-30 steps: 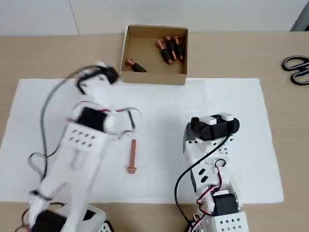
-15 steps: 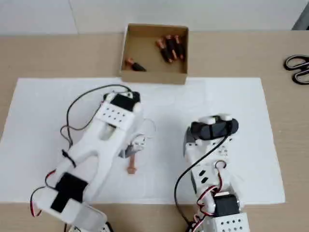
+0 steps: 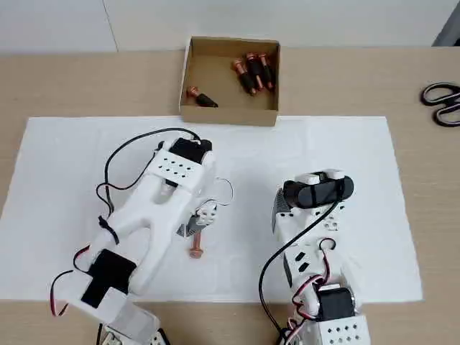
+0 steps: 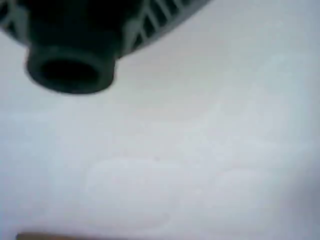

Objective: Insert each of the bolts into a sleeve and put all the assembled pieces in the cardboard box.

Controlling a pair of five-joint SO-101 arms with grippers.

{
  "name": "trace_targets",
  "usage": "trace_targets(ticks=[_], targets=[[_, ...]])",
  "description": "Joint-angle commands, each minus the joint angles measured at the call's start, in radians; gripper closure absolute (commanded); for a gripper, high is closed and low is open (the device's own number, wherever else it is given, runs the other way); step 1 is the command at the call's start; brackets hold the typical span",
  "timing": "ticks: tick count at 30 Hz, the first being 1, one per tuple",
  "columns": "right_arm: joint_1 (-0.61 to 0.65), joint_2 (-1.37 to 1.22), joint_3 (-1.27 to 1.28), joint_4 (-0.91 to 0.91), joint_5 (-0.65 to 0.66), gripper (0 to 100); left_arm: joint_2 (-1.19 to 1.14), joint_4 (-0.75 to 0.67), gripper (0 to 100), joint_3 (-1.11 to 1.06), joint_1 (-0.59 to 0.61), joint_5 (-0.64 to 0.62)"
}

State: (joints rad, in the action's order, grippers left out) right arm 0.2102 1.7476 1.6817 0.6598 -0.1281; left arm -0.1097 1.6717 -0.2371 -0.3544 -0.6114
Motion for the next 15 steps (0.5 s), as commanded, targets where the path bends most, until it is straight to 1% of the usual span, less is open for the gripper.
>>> trace_targets(ticks=[1, 5, 7, 12, 15], targets=[[-0.007, 0.024, 0.005, -0.001, 0.0, 99.5, 0.011, 0.006, 96, 0.064, -0.005, 0.006], [-0.007, 0.024, 0.005, 0.001, 0.0, 99.5, 0.012, 0.009, 85, 0.099, -0.002, 0.003], [-0.007, 0.024, 0.005, 0.002, 0.0, 99.5, 0.011, 0.009, 81, 0.099, -0.005, 0.003], [-0.01, 0.024, 0.005, -0.002, 0.0, 99.5, 0.003, 0.052, 79, 0.096, -0.005, 0.0], [-0.044, 0.024, 0.005, -0.004, 0.0, 99.5, 0.002, 0.075, 79, 0.096, -0.005, -0.021]])
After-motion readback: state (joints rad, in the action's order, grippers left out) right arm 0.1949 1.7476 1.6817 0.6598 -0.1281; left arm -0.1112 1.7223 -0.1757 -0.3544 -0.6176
